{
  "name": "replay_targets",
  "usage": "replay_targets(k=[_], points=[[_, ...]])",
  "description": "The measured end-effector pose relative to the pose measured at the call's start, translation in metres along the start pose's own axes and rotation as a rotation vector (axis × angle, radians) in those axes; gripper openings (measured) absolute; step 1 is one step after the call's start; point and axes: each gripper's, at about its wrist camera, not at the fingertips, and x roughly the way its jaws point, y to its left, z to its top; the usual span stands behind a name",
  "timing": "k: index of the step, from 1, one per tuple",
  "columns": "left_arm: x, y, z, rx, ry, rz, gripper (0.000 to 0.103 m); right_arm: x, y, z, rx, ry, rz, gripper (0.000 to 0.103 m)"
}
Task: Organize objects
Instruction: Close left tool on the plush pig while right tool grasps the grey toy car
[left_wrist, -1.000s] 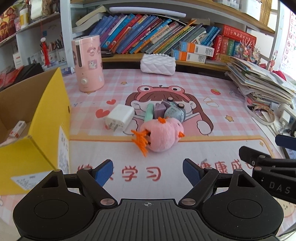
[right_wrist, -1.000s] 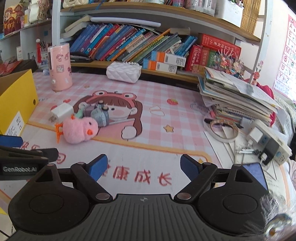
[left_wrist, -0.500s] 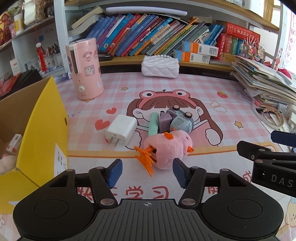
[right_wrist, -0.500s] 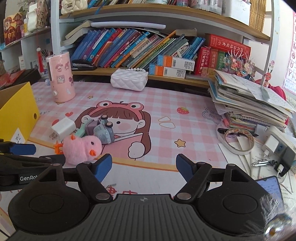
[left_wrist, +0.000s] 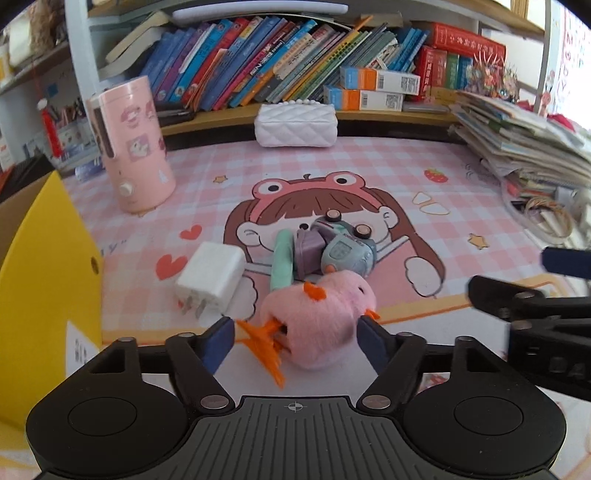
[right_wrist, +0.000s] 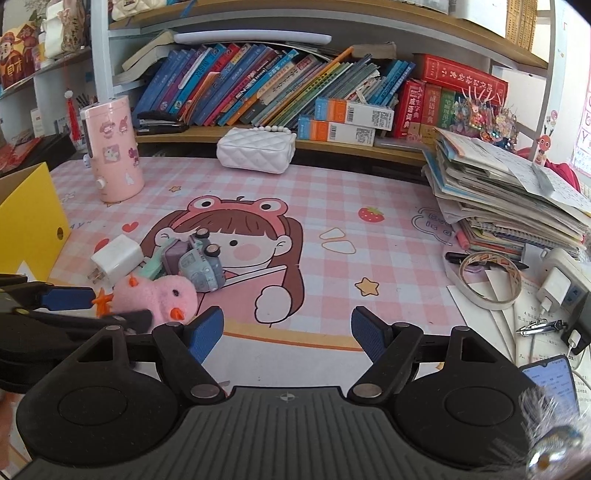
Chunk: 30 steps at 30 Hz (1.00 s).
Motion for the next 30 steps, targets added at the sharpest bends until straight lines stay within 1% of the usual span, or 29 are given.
replay_targets(k=[2, 4, 8, 9, 10, 11, 12, 16, 21, 25, 26, 28, 30], points=[[0.008, 0.0, 0.002, 0.009, 0.004, -0.001, 0.083, 0.0, -0.002, 0.002, 0.003, -0.002, -0.005, 0.076], [0.015, 0.0, 0.003, 0.016, 0.002, -0.007, 0.083, 0.0, -0.004, 0.004, 0.002, -0.006, -0.008, 0.076], [0.029, -0.001, 0.005, 0.019, 0.032, -0.028, 0.082, 0.001, -0.006, 0.006, 0.002, -0.008, -0.011, 0.076], [0.03, 0.0, 0.005, 0.017, 0.035, -0.034, 0.08, 0.001, -0.006, 0.006, 0.001, -0.008, -0.01, 0.076], [0.03, 0.0, 0.005, 0.015, 0.033, -0.04, 0.073, 0.001, -0.006, 0.007, 0.0, -0.008, -0.007, 0.076], [0.029, 0.001, 0.005, 0.012, 0.032, -0.052, 0.063, 0.002, -0.006, 0.008, -0.003, -0.01, -0.004, 0.076], [0.027, 0.002, 0.005, 0.006, 0.033, -0.057, 0.063, 0.003, -0.004, 0.009, -0.007, -0.012, 0.0, 0.076], [0.004, 0.01, 0.001, -0.011, 0.011, -0.056, 0.063, 0.01, 0.002, 0.016, -0.03, -0.022, 0.032, 0.076], [-0.037, 0.031, -0.018, -0.053, 0.013, -0.047, 0.063, 0.035, 0.021, 0.026, -0.082, -0.01, 0.121, 0.076], [-0.066, 0.048, -0.035, -0.117, 0.015, -0.03, 0.063, 0.067, 0.041, 0.032, -0.148, 0.016, 0.183, 0.067], [-0.072, 0.051, -0.038, -0.136, 0.015, -0.023, 0.063, 0.074, 0.046, 0.032, -0.164, 0.027, 0.191, 0.063], [-0.081, 0.057, -0.044, -0.168, 0.019, -0.015, 0.063, 0.089, 0.054, 0.034, -0.193, 0.047, 0.204, 0.059], [-0.086, 0.06, -0.048, -0.183, 0.02, 0.0, 0.063, 0.101, 0.06, 0.033, -0.216, 0.065, 0.208, 0.059]])
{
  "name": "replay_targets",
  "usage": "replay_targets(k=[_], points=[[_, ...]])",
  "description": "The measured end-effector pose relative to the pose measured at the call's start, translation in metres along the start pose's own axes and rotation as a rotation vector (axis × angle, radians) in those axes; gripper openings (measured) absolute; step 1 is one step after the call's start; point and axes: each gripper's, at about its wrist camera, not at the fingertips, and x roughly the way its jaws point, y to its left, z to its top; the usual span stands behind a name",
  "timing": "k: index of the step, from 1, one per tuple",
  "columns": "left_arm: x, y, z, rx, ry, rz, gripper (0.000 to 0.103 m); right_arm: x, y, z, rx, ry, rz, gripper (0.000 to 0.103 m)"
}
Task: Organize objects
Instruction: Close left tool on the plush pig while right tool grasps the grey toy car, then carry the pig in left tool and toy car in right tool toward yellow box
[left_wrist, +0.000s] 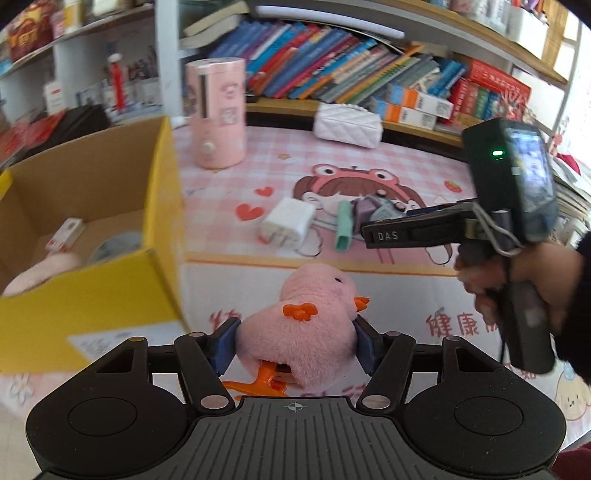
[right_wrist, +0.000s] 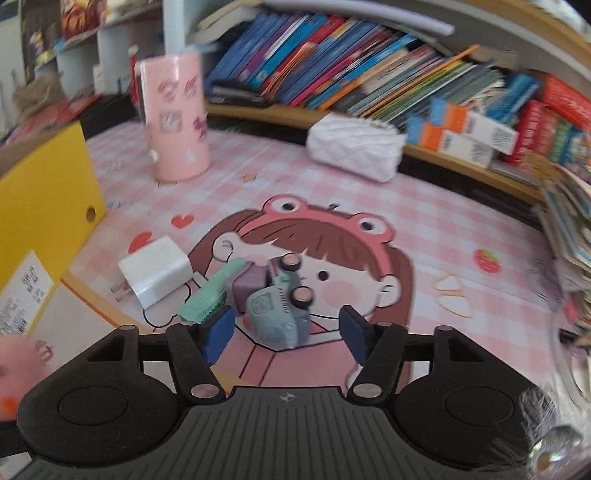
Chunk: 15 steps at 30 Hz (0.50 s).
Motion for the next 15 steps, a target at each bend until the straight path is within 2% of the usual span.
replay_targets(k=[3, 4, 5, 10, 15], points=[[-0.007, 0.003, -0.004, -0.005, -0.007, 0.013, 0.063, 0.011, 0.003, 0.001, -0.023, 0.014, 0.004, 0.054], [-0.01, 0.003, -0.005, -0.006, -0.011, 0.015, 0.063, 0.014, 0.003, 0.001, -0.027, 0.017, 0.006, 0.049], [-0.013, 0.003, -0.006, -0.007, -0.015, 0.017, 0.063, 0.015, 0.003, 0.002, -0.023, 0.019, 0.01, 0.039], [-0.025, 0.009, -0.012, -0.021, -0.034, 0.021, 0.063, -0.001, -0.005, 0.0, 0.041, 0.0, -0.002, 0.038], [-0.036, 0.017, -0.017, -0.035, -0.06, 0.002, 0.063, -0.04, -0.004, -0.013, 0.107, -0.011, -0.023, 0.038]])
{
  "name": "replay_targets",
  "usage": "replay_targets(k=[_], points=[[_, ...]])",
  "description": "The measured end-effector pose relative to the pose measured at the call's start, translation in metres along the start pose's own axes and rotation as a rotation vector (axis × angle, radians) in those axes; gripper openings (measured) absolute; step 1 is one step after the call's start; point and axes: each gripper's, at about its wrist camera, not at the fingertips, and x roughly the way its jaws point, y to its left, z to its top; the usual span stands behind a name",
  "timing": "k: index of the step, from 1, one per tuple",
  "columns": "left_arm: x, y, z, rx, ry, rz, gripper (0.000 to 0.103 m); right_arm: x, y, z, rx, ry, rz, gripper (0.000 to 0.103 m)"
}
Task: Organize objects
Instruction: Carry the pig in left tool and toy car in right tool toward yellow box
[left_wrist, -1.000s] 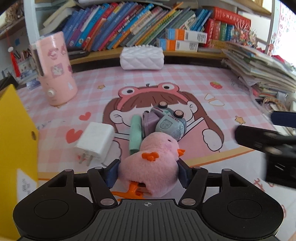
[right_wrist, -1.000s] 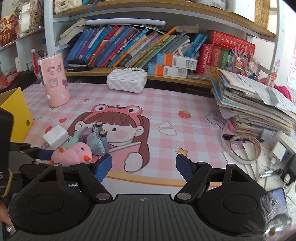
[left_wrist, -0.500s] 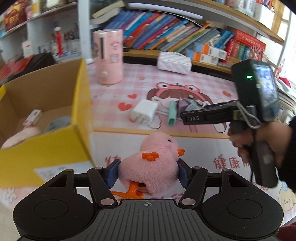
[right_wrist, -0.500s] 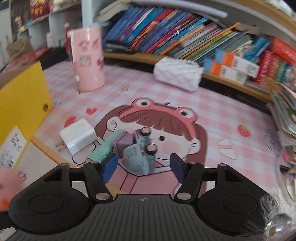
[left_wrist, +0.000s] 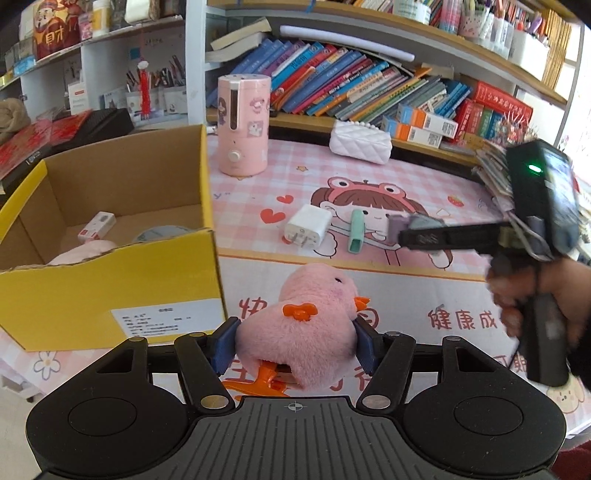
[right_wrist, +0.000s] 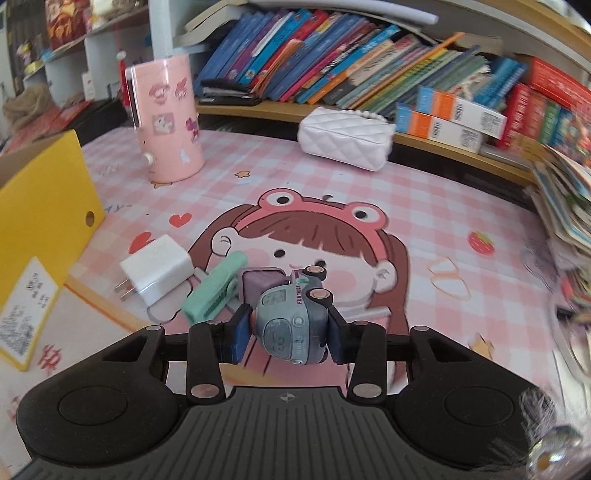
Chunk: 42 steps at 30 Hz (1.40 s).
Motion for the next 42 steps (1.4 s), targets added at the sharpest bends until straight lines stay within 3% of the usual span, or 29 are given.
replay_targets(k=[14, 27, 42], points=[[-0.044, 0.053, -0.029, -0.06, -0.047, -0.034, 0.063, -0.12, 0.052, -0.056, 0.148, -0.014, -0.043, 0.038], [-0.089, 0.109, -0.06, -0.091, -0.049, -0.043, 0.063, -0.162, 0.152, -0.097, 0.048, 0.009, 0.001, 0.038], [-0.134, 0.157, -0.091, -0.099, -0.084, -0.013, 0.063, -0.183, 0.231, -0.122, -0.022, 0.019, 0.07, 0.039]])
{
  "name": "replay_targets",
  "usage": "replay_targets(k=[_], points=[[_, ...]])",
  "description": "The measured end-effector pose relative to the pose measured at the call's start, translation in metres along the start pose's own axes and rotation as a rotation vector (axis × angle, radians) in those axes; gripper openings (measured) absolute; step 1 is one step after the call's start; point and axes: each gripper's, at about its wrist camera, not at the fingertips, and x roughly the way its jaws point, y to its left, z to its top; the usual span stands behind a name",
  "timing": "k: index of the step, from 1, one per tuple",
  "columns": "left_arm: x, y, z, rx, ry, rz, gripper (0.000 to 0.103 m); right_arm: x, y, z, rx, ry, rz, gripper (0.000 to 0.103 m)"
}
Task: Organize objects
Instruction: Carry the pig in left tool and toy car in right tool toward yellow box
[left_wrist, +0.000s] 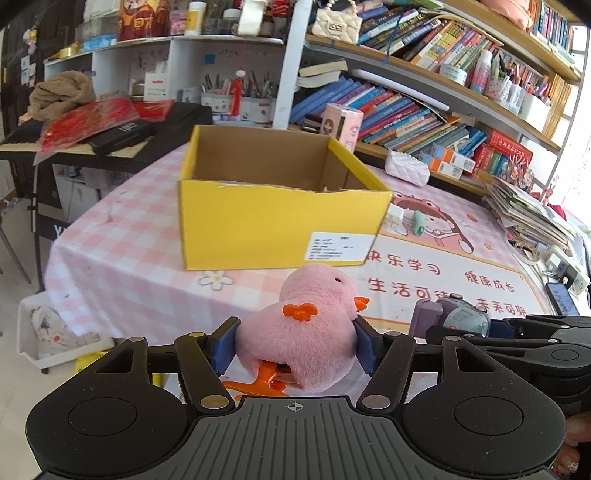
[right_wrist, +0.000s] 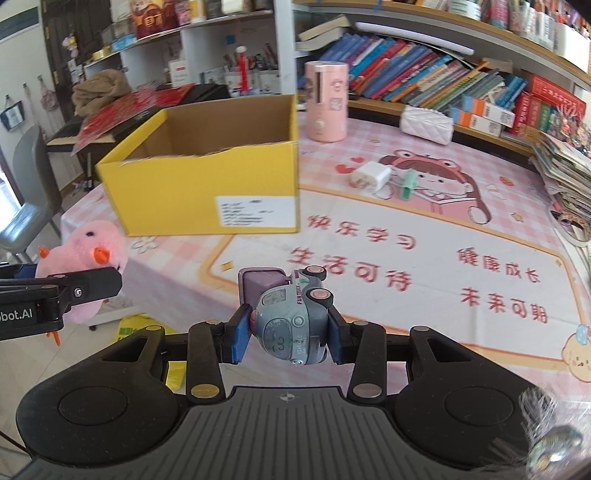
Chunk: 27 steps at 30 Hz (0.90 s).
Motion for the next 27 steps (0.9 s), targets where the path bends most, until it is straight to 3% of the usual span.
replay_targets(k=[15, 27], points=[[-0.035, 0.038, -0.009, -0.015, -0.057, 0.048, 0.063, -0.007, 0.057, -0.003, -0.058, -0.031, 0.054, 0.039], [-0.029, 0.04, 0.008, -0.005, -0.094, 0.056, 0.063, -0.002, 0.06, 0.016, -0.073, -0.046, 0.065, 0.039]])
